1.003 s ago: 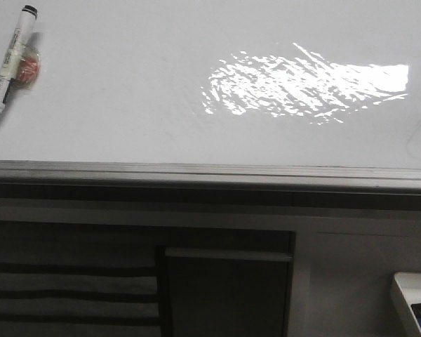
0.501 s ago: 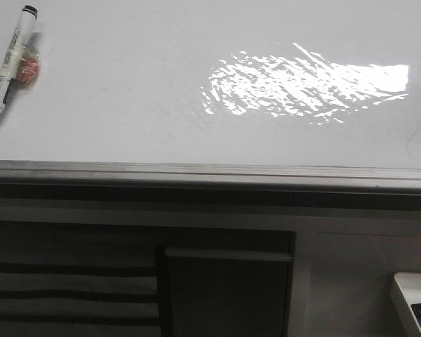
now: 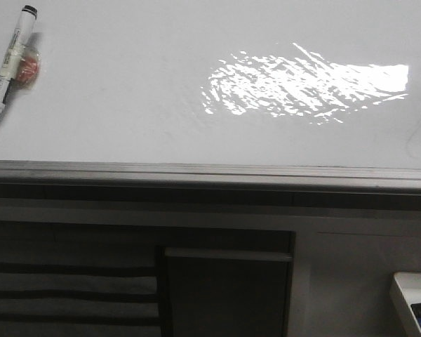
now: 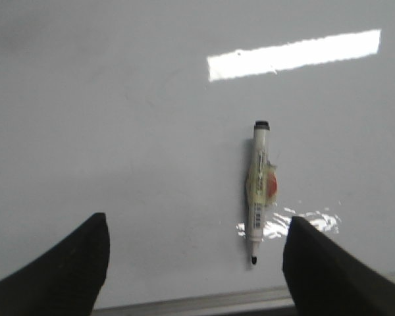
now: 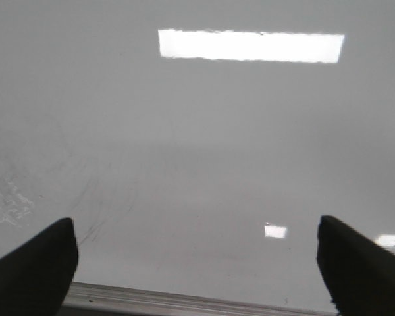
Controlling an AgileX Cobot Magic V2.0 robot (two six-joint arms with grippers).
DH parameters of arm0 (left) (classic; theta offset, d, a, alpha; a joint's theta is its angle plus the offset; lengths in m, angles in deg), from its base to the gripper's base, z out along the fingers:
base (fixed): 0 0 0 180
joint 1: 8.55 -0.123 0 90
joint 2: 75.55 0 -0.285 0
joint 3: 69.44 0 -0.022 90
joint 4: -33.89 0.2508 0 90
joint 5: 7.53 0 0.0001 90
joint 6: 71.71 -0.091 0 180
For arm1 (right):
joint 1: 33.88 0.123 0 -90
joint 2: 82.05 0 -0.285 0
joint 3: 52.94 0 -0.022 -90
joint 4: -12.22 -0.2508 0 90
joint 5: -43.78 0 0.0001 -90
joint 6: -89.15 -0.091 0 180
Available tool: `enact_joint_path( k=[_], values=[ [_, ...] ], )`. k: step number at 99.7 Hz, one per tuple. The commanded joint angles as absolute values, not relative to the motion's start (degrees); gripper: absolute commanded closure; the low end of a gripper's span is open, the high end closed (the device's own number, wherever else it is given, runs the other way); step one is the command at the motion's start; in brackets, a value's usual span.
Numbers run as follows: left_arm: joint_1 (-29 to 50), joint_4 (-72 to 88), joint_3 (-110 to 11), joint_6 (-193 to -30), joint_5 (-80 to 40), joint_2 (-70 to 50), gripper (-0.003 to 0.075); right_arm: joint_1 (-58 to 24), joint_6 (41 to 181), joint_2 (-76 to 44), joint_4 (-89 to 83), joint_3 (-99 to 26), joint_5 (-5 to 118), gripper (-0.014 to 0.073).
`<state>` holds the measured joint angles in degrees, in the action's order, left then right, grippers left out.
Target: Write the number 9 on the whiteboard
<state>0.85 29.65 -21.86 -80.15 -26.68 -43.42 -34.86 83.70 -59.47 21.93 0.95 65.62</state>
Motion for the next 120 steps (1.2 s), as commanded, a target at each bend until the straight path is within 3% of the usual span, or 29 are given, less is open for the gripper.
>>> enact_joint_path(
  k=[1,30,64,82,91,111,120],
  values=[
    [2.2,29.4,-24.9,-80.2,-25.7,-38.5,0.0208,-35.3,84.2,-58.3,22.7,-0.7,60.3,-0.0063],
    [5.4,28.7,-31.6,-80.2,-28.1,-20.1,0.0208,-35.3,84.2,-58.3,22.7,-0.7,60.3,-0.0063],
    [8.1,29.5,-32.8,-80.2,-7.9,-0.9,0.0209,-35.3,84.2,-58.3,22.6,-0.7,60.3,-0.0063],
    [9.4,30.8,-32.8,-80.2,-4.0,3.9,0.0213,-35.3,84.2,-58.3,22.6,-0.7,60.3,-0.0063],
    [9.6,32.0,-32.8,-80.2,-3.9,5.6,0.0267,-35.3,84.2,-58.3,22.6,-0.7,60.3,-0.0063],
    [9.6,32.0,-32.8,-80.2,-2.8,6.5,0.0519,-35.3,84.2,-58.3,22.6,-0.7,60.3,-0.0063],
    [9.6,32.0,-32.8,-80.2,-2.6,6.5,0.0597,-35.3,84.2,-58.3,22.6,-0.7,60.3,-0.0063]
  ],
)
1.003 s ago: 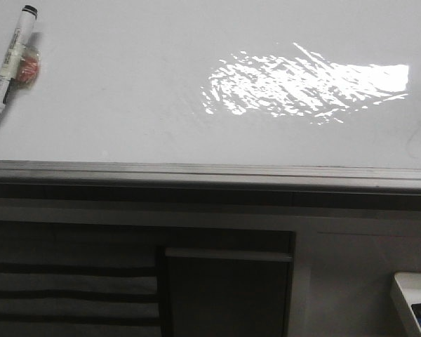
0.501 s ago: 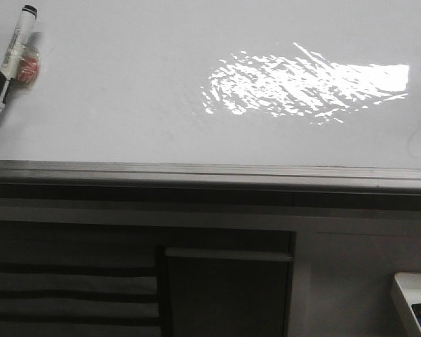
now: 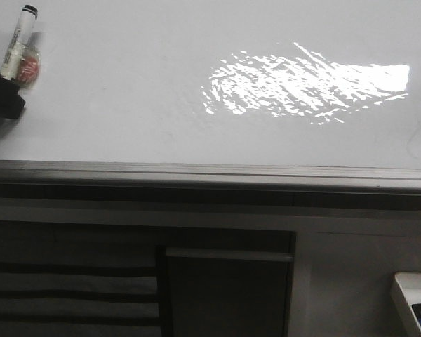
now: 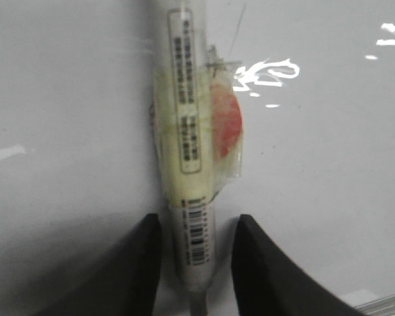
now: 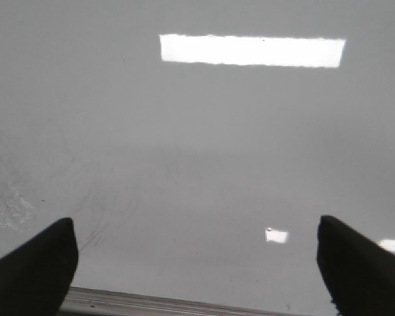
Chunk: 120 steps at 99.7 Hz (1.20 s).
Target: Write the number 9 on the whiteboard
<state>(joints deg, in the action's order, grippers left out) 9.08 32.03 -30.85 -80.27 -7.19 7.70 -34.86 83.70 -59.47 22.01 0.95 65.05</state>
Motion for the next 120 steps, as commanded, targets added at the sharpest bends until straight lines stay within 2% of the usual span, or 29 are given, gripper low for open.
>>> enact_joint_path(
  k=[1,23,41,65,86,102,120],
  values=[
    [9.6,32.0,-32.8,-80.2,-2.6,6.5,0.0603,-35.3,84.2,-58.3,22.6,-0.7,60.3,-0.0063],
    [9.6,32.0,-32.8,-80.2,-2.6,6.5,0.0741,-35.3,84.2,-58.3,21.2,-0.7,60.3,-0.0063],
    [9.6,32.0,-32.8,-80.2,-4.8,4.7,0.0741,-35.3,84.2,-58.3,15.3,-1.6,61.9,-0.0063],
    [13.4,32.1,-41.5,-83.7,-35.1,-0.8,0.0741,-35.0,86.1,-52.1,9.8,-11.0,76.4,-0.0063],
    [20.1,28.8,-50.5,-95.0,-57.1,-0.4,0.0741,-31.7,106.7,-40.5,-4.5,-18.5,88.1,-0.0063],
    [26.6,22.7,-51.6,-107.2,-58.3,-0.4,0.0741,-27.6,126.2,-31.7,-16.3,-22.8,95.1,-0.0063],
    [34.1,20.7,-51.6,-113.8,-56.5,-0.4,0.0741,-20.9,140.0,-22.9,-24.7,-27.1,98.2,-0.0063]
  ],
)
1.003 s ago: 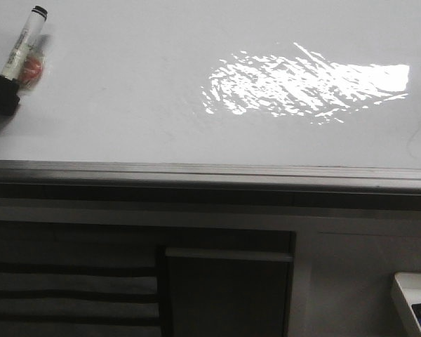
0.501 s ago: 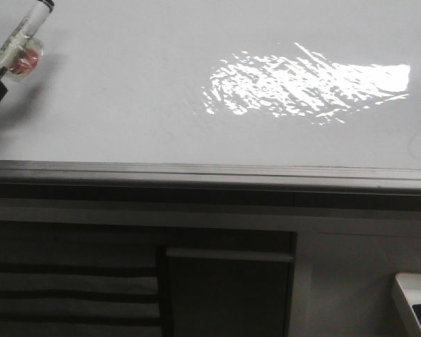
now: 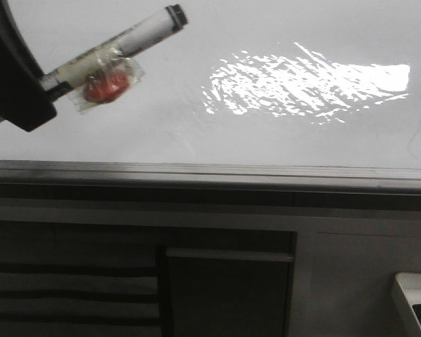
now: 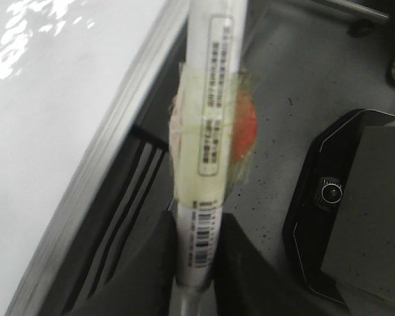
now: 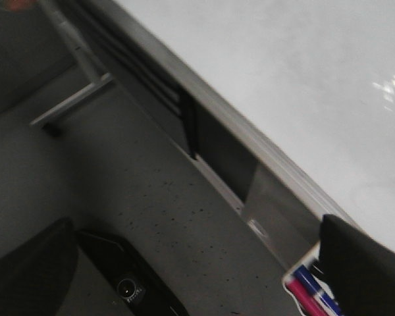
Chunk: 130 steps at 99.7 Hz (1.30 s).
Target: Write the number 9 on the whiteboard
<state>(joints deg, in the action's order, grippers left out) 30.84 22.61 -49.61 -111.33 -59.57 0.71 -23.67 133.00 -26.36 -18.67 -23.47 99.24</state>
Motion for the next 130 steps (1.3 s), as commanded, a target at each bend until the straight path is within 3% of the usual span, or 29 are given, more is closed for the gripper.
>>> enact_joint_path(
  k=[1,26,51,77,112,130],
  values=[
    [34.9,20.7,-51.6,-113.8,-56.1,-0.4,0.0741,-20.1,140.4,-22.6,-25.1,-27.4,98.2,-0.0063],
    [40.2,20.7,-51.6,-113.8,-51.9,-0.4,0.0741,-5.7,144.8,-13.7,-25.5,-32.5,92.6,-0.0063],
    [40.2,20.7,-51.6,-113.8,-51.9,-0.4,0.0741,1.2,146.3,-8.8,-25.4,-34.8,86.8,-0.0047],
    [40.2,20.7,-51.6,-113.8,-51.9,-0.4,0.0741,2.9,146.3,-4.4,-24.7,-38.6,87.6,0.0216],
    [40.2,20.7,-51.6,-113.8,-51.9,-0.4,0.0741,2.9,146.3,-3.9,-24.0,-38.9,89.4,0.041],
    [40.2,20.7,-51.6,-113.8,-51.9,-0.4,0.0741,2.9,146.3,-3.9,-24.0,-38.9,89.4,0.0459]
  ],
)
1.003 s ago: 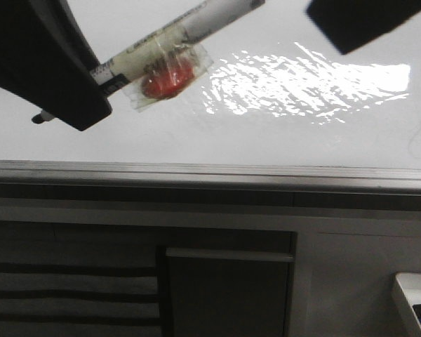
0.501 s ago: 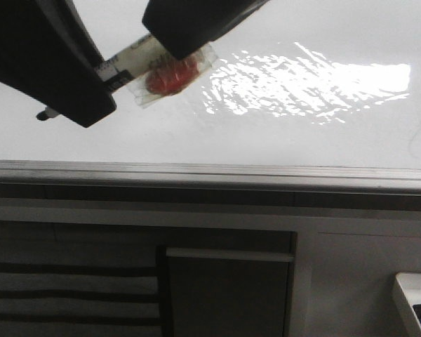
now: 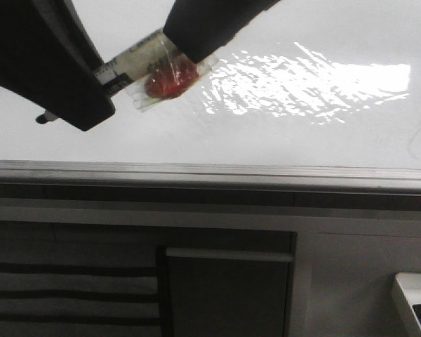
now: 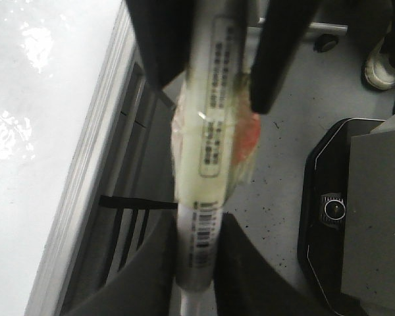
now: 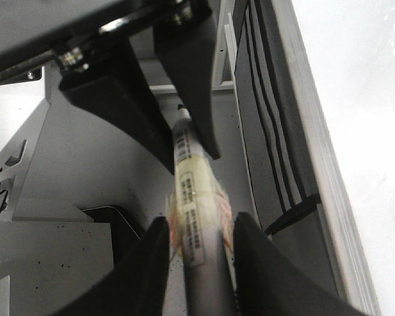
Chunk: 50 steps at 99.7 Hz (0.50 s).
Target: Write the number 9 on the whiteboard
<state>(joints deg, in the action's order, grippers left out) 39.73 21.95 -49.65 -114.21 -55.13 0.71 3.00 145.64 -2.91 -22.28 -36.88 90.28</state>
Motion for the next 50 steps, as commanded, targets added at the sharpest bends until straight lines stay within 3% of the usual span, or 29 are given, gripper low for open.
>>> enact_joint_path(
  k=[1,24,38,45,50],
  values=[
    [40.2,20.7,-51.6,-113.8,-51.9,-0.4,0.0741,2.9,146.3,-3.9,-24.0,-38.9,89.4,0.0466],
    [40.2,20.7,-51.6,-113.8,-51.5,-0.4,0.0741,2.9,146.3,-3.9,-23.9,-38.9,89.4,0.0653],
    [40.2,20.8,-51.6,-113.8,-50.8,-0.4,0.0735,2.9,146.3,-3.9,-23.3,-38.9,89.5,0.0658],
    [40.2,21.3,-51.6,-113.8,-50.7,-0.8,0.0684,2.9,146.3,-4.1,-22.5,-38.9,89.5,0.0658],
    [39.9,21.9,-51.6,-113.4,-50.5,-1.5,0.0604,2.9,146.1,-4.6,-22.1,-38.9,89.5,0.0658]
  ],
)
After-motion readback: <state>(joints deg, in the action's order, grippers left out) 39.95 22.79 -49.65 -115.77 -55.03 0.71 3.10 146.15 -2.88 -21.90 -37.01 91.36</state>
